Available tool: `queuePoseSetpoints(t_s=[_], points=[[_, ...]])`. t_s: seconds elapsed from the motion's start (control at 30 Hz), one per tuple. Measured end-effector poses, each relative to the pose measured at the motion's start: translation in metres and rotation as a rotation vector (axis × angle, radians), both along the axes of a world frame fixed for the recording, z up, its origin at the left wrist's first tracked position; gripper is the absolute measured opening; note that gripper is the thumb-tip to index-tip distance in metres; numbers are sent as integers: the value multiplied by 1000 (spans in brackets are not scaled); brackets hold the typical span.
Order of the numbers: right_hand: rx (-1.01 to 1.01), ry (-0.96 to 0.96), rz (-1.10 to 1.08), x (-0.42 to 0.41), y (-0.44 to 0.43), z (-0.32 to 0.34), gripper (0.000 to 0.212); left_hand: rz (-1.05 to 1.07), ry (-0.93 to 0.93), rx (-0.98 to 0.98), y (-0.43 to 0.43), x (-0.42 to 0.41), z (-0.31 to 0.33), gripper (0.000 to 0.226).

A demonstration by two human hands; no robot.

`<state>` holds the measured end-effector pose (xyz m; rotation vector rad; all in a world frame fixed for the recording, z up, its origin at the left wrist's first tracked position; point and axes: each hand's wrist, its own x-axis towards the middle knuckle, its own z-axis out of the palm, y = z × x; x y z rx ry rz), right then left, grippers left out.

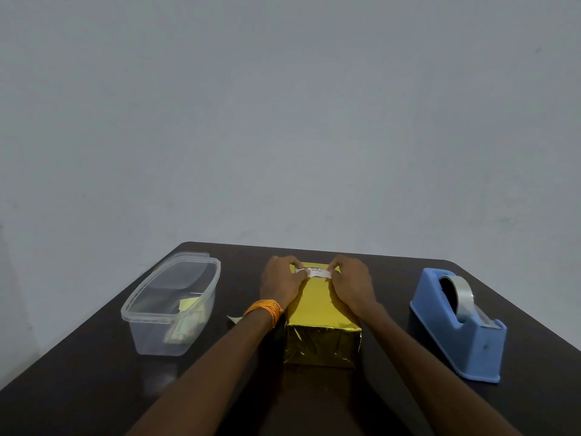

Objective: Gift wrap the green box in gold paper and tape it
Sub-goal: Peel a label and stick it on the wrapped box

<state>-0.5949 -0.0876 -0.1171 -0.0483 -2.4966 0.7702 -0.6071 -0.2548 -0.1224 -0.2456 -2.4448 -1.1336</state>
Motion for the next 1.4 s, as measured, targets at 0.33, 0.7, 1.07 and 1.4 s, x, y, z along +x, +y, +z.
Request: queuePoseSetpoints(t_s=[0.33,0.7,1.07,1.4], points=[[4,-28,6,7,-6,5,34,12,1,-75,-1,4,4,18],[6,-21,-29,9,-4,3,13,15,11,-73,-1,2,3,16],[-30,-32,-7,4,-6,2,12,43,31,-101,0,-1,1,19],[-80,-10,-57,8,-7,2,17,19,-17,-70,-1,1,1,21]])
